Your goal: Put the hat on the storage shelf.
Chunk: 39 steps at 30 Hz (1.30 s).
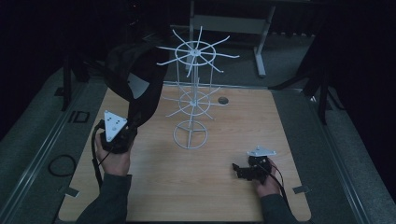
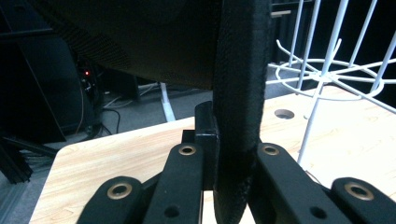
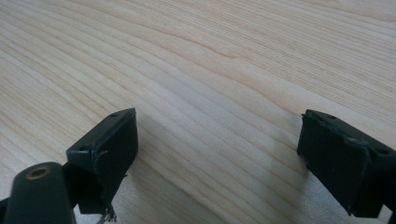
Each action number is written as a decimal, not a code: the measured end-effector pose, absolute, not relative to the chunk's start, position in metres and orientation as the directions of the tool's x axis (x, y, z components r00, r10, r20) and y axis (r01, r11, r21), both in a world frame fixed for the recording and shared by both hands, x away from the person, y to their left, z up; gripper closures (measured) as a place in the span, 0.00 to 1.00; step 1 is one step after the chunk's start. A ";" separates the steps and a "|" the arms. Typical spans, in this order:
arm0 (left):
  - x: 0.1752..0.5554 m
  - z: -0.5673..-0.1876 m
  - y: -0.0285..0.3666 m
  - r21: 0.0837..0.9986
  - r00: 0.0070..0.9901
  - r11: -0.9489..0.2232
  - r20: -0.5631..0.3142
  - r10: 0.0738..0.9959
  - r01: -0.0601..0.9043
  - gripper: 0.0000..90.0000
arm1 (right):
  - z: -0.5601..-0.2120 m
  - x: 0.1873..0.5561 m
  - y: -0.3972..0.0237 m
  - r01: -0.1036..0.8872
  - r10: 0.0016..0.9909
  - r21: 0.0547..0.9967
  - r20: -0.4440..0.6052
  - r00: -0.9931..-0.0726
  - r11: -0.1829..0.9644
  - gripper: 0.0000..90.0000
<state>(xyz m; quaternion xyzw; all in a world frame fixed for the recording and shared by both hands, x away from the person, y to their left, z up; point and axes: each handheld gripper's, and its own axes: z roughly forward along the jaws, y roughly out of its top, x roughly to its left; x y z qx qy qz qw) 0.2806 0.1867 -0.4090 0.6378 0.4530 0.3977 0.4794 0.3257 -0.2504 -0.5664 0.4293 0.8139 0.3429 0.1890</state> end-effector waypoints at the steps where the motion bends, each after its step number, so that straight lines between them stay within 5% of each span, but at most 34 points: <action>1: 0.280 -0.410 0.186 0.972 0.277 -0.130 0.073 0.958 0.194 0.96 | -0.566 0.326 -0.250 0.569 0.828 0.720 -0.013 -0.560 0.396 0.14; 17: 0.283 -0.429 0.166 0.950 0.353 -0.260 0.187 0.917 0.173 0.93 | -0.566 0.326 -0.250 0.571 0.828 0.719 -0.011 -0.560 0.396 0.14; 26: 0.282 -0.428 0.167 0.964 0.405 -0.211 0.129 0.905 0.165 0.56 | -0.566 0.325 -0.250 0.572 0.829 0.719 -0.010 -0.560 0.395 0.14; 39: 0.280 -0.424 0.174 0.974 0.465 -0.125 0.023 0.885 0.191 0.30 | -0.566 0.325 -0.250 0.572 0.829 0.719 -0.009 -0.559 0.394 0.14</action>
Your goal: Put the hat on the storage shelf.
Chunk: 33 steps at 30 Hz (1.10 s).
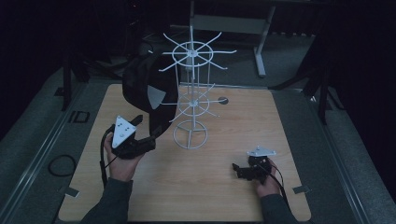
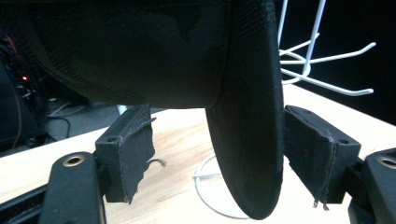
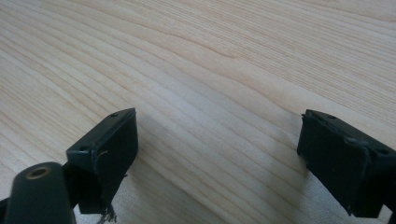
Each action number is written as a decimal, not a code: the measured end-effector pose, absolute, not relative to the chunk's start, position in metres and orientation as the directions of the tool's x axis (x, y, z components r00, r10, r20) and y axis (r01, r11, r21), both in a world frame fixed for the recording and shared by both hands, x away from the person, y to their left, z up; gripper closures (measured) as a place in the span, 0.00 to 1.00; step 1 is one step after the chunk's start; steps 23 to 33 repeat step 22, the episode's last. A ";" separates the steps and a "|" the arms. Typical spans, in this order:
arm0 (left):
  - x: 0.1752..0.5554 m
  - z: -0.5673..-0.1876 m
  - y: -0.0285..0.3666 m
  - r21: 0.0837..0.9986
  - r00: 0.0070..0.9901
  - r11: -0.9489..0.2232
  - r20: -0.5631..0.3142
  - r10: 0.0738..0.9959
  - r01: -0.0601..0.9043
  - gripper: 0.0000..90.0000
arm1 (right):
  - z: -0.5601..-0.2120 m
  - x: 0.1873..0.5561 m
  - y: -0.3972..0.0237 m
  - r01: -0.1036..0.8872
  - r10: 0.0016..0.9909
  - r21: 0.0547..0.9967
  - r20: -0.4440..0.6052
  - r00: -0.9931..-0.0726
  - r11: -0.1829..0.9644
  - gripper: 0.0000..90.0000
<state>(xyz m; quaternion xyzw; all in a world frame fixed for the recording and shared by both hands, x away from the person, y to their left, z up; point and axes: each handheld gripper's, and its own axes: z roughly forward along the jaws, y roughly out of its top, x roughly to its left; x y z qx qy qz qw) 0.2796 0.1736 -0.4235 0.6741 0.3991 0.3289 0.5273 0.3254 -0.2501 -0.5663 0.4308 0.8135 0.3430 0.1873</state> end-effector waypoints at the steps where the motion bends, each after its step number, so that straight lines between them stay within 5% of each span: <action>1: 0.280 -0.423 0.174 0.974 0.468 -0.119 0.015 0.884 0.194 0.29 | -0.566 0.325 -0.250 0.572 0.829 0.720 -0.010 -0.559 0.394 0.14; 21: 0.276 -0.430 0.168 0.957 0.500 -0.029 -0.125 0.857 0.288 0.28 | -0.566 0.326 -0.250 0.570 0.829 0.721 -0.011 -0.559 0.394 0.14; 33: 0.277 -0.432 0.165 0.955 0.498 -0.031 -0.126 0.858 0.295 0.27 | -0.567 0.326 -0.250 0.570 0.829 0.721 -0.011 -0.559 0.394 0.14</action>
